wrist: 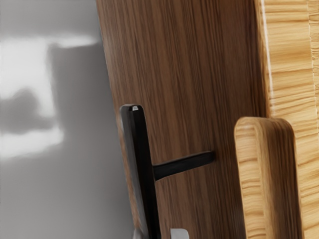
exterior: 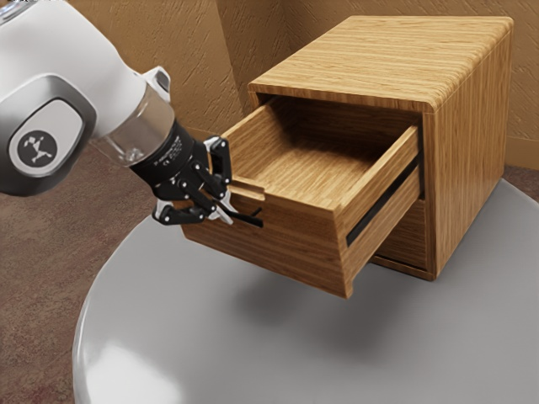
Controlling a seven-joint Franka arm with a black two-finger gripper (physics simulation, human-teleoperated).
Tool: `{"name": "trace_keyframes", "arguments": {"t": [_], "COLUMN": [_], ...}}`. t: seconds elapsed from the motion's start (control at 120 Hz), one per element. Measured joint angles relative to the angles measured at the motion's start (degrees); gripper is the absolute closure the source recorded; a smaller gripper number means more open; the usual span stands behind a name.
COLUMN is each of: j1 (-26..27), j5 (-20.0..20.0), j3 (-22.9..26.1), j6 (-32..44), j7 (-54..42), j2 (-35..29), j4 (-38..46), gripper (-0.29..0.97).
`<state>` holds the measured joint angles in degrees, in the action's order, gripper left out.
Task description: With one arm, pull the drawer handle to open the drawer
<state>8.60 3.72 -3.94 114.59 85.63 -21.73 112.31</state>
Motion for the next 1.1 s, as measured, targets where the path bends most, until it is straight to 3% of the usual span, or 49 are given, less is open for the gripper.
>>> {"name": "trace_keyframes", "arguments": {"t": [0.308, 0.8, 0.95, 1.1], "j1": [0.21, 0.29, -0.73, -2.50], "j5": [0.01, 0.05, 0.05, -0.70], "j3": [0.29, 2.31, 1.76, 1.58], "j6": [0.10, 0.05, -5.21, -15.51], "j7": [0.29, 0.48, 0.44, 0.44], "j2": [-0.81, -3.43, 2.87, 15.41], "j4": [0.31, 0.36, -9.76, -29.66], "gripper": [0.77, 0.50, 0.27, 0.14]}}
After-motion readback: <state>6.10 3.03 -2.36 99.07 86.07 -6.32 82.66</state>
